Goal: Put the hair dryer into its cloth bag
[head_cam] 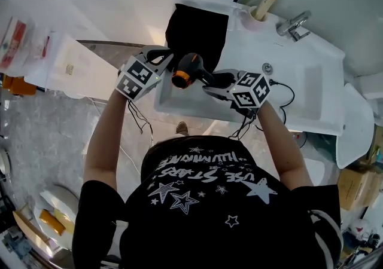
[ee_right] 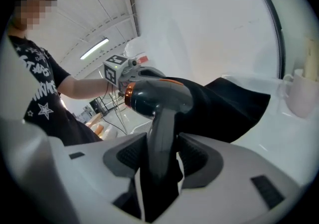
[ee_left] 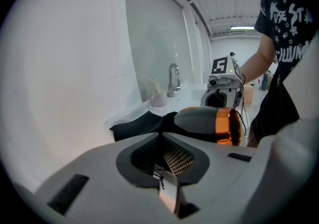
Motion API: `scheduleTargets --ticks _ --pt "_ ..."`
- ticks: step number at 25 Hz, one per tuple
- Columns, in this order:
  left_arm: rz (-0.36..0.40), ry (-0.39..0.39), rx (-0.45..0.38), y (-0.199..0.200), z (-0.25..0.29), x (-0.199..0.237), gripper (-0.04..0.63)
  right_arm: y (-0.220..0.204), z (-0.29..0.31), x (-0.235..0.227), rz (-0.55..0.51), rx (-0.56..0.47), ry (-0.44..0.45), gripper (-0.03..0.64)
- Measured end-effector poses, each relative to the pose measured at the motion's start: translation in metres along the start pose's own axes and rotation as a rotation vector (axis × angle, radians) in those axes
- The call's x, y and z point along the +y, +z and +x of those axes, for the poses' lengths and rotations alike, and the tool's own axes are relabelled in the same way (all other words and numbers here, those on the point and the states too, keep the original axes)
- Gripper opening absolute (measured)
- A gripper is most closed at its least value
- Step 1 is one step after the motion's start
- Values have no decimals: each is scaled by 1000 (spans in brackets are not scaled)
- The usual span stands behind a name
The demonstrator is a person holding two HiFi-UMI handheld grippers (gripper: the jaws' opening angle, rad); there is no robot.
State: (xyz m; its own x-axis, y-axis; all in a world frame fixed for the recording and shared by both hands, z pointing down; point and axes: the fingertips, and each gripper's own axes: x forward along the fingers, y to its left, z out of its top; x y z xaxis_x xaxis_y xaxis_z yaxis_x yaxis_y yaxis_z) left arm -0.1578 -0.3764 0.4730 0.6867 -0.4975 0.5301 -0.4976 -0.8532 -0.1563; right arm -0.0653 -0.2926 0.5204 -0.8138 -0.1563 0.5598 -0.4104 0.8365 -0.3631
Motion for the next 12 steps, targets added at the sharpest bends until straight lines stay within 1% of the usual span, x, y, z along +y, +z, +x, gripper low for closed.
scheduleTargets --ticks 2,7,12 --pt "-15 -6 -14 0 -1 2 28 3 4 -11 -23 16 -64 202" --pt "-38 -15 -49 4 -5 4 28 9 16 -35 -68 63 -188 202" --pt "-38 -31 -74 7 -7 -2 28 13 30 -53 -87 90 -289 202"
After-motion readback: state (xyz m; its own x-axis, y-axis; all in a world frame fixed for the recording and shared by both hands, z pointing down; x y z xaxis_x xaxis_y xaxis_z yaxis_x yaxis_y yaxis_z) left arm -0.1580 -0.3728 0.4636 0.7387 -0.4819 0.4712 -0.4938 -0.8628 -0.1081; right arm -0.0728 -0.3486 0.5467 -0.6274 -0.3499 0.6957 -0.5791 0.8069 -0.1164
